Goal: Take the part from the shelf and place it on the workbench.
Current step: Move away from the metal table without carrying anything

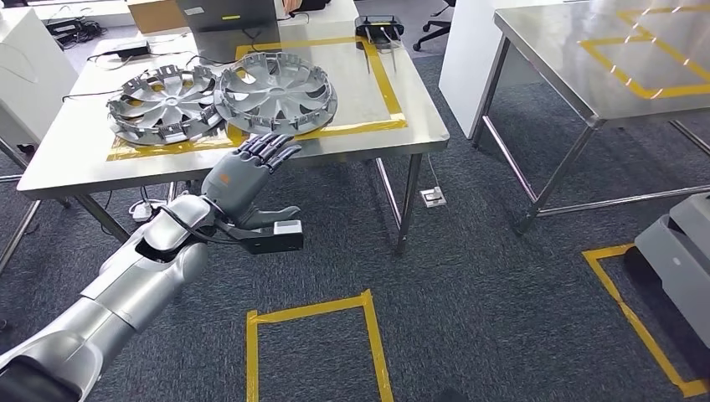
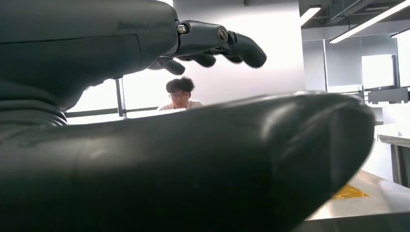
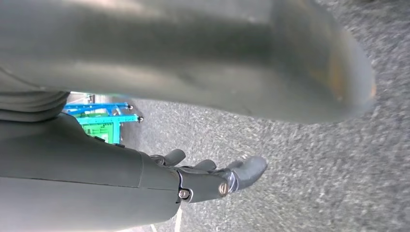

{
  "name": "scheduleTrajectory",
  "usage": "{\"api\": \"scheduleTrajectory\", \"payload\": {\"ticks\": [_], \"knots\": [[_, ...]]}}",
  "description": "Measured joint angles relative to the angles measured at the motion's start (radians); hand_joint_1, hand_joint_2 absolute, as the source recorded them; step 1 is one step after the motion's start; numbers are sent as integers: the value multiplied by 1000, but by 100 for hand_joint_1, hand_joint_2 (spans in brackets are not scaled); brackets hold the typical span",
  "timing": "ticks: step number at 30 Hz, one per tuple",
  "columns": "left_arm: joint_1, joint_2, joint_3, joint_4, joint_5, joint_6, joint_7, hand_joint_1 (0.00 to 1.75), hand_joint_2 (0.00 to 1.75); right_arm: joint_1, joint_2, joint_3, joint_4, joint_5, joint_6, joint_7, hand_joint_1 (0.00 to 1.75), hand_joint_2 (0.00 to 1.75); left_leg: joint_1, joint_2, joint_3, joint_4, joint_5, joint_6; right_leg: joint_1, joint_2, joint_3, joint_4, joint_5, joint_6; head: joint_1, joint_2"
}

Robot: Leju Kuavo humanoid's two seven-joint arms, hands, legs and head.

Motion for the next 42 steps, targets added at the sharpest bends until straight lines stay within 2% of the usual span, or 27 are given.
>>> {"api": "scheduleTrajectory", "payload": {"ticks": [3,4,5,6,8,10,12,14,15,16,18,19,20,21,23,25,27,29,30,31,34,35,37,38,39,41,42], "knots": [[2,0,0,3,0,0,0,0,0,1,-1,0,0,0,0,0,0,0,7,-2,-46,159,-148,-18,-5,-2,-42,-3,42,-8,-1,0],[4,0,0,4,0,0,0,0,0,2,-1,0,0,0,0,0,0,0,10,-2,-54,220,-174,-22,-6,-2,-58,-3,56,-7,-2,0],[7,0,0,5,0,0,0,0,0,3,-1,0,0,0,0,0,0,0,13,-2,-50,260,-174,-26,-7,-2,-76,-2,70,-5,-2,0],[9,-1,0,6,0,0,0,0,0,3,-1,0,0,1,1,0,0,0,15,-2,-32,270,-153,-28,-9,-3,-95,0,83,-2,-2,0],[11,-1,0,5,1,0,1,0,0,2,-1,0,0,5,3,0,0,0,20,-3,54,188,-114,-31,-13,-3,-127,6,107,7,-2,0],[11,-2,1,3,5,0,2,0,0,1,-1,0,0,9,5,1,0,0,19,-6,152,55,-137,-25,-13,-2,-145,12,125,20,-1,0],[12,-2,2,1,10,0,3,0,0,-1,-2,0,-1,9,5,2,0,0,13,-10,185,-2,-160,-9,-13,-1,-146,9,142,35,0,0],[16,-3,2,3,14,0,2,0,0,-3,-2,0,-1,9,5,5,0,0,12,-8,170,-3,-142,13,-17,-1,-151,5,148,49,0,0],[18,-4,2,4,16,0,1,0,0,-2,-2,0,-1,9,5,6,0,0,13,-6,160,-5,-128,22,-19,0,-161,20,124,54,0,0],[20,-5,2,4,16,0,1,0,0,-1,-1,0,0,9,5,7,0,0,14,-5,146,-6,-113,30,-20,0,-175,52,82,58,0,0],[24,-6,2,6,18,0,1,0,0,-1,0,0,0,9,5,7,0,0,12,-5,112,-6,-84,37,-19,0,-208,170,-26,61,1,0],[28,-6,2,6,19,0,1,0,0,-1,0,0,0,9,5,7,0,0,10,-5,94,-5,-70,39,-18,0,-218,233,-57,62,1,0],[34,-6,2,8,21,0,1,0,0,-1,0,0,0,9,5,7,0,0,8,-4,76,-4,-57,39,-17,0,-219,280,-66,61,1,0],[43,-6,2,10,24,-1,1,0,0,-1,0,0,0,8,5,7,0,0,6,-4,59,-3,-45,38,-15,0,-203,297,-52,58,1,0],[59,-7,3,12,32,-1,-2,0,0,0,0,0,0,7,5,5,0,0,4,-4,32,-1,-22,35,-9,1,-117,220,-8,47,2,0],[67,-10,5,14,36,0,-5,0,0,-2,0,0,0,6,5,4,0,0,2,-3,16,-2,-2,28,-2,1,-15,85,-19,33,2,0],[71,-13,9,16,40,0,-9,0,0,-2,0,0,0,6,5,5,0,0,4,-1,14,-9,15,16,6,2,20,17,-40,21,5,0],[80,-16,16,23,49,2,-12,0,0,-2,0,0,0,6,5,5,0,0,6,-2,17,-18,28,3,6,1,13,4,-22,10,8,0],[88,-17,22,29,55,5,-12,0,0,-2,0,0,0,7,6,5,0,0,6,-3,12,-13,15,-3,3,-1,8,-2,-8,4,8,0],[96,-18,28,37,59,9,-13,0,0,-2,1,0,0,8,7,5,0,0,7,-4,4,7,-17,-8,-1,-2,2,-10,8,-1,8,0],[125,-17,49,62,76,27,-13,0,0,0,1,0,0,18,12,7,0,0,11,-5,-30,167,-159,-23,-6,-3,-38,-16,50,-7,5,0],[138,-17,59,71,85,32,-15,0,0,1,2,0,0,22,14,7,0,0,13,-5,-33,219,-176,-27,-6,-4,-55,-15,62,-6,5,0],[169,-17,82,93,110,35,-23,0,0,3,2,0,0,27,16,10,0,0,16,-5,0,243,-146,-31,-8,-4,-87,-11,85,-3,5,0],[184,-18,95,104,126,33,-27,0,0,4,2,0,0,28,16,13,0,0,18,-5,40,203,-120,-32,-9,-4,-101,-9,95,0,5,0],[197,-19,110,116,147,28,-30,0,0,5,2,0,0,27,16,15,0,0,19,-5,90,139,-114,-32,-9,-3,-114,-6,103,5,5,0],[224,-24,148,147,197,5,-30,0,0,9,1,0,0,23,13,16,0,0,16,-7,171,16,-133,-23,-9,-3,-127,-2,120,18,8,0],[239,-28,169,168,226,-11,-26,0,0,11,1,0,0,21,11,16,0,0,13,-8,188,-16,-146,-16,-9,-3,-128,-4,128,24,11,0]]}}
